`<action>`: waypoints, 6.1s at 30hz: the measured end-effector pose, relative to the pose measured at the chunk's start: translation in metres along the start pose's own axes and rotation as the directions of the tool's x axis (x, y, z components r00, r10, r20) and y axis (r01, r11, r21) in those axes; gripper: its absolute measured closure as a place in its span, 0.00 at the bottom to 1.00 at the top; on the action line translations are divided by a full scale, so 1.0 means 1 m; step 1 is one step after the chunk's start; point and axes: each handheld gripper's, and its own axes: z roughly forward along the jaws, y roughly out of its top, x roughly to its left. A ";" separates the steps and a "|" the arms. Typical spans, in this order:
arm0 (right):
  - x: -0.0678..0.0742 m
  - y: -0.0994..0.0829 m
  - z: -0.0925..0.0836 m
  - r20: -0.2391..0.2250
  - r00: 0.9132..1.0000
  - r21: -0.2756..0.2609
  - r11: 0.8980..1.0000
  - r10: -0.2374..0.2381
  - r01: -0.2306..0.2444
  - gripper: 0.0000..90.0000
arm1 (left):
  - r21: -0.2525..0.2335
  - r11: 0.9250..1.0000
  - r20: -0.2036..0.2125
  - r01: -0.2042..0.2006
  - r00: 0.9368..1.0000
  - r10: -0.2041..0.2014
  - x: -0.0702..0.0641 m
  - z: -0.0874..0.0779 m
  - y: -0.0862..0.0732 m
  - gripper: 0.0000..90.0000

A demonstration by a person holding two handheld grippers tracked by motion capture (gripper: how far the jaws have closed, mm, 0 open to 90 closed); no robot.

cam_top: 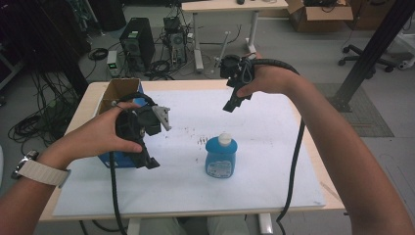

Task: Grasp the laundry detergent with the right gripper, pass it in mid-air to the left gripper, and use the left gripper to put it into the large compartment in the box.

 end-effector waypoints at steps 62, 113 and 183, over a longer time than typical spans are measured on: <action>0.046 -0.050 -0.035 -0.044 0.998 -0.066 0.996 0.054 -0.057 0.05 | -0.007 1.000 -0.024 0.012 1.000 -0.012 0.003 0.001 0.008 0.09; 0.083 -0.088 0.018 -0.101 0.992 -0.104 0.990 0.079 -0.090 0.05 | -0.028 1.000 -0.037 0.014 0.999 -0.016 0.000 0.001 0.005 0.09; 0.090 -0.116 0.080 -0.110 0.990 -0.301 0.946 0.093 -0.122 0.05 | -0.042 0.999 -0.020 0.021 1.000 -0.022 0.004 0.009 0.003 0.09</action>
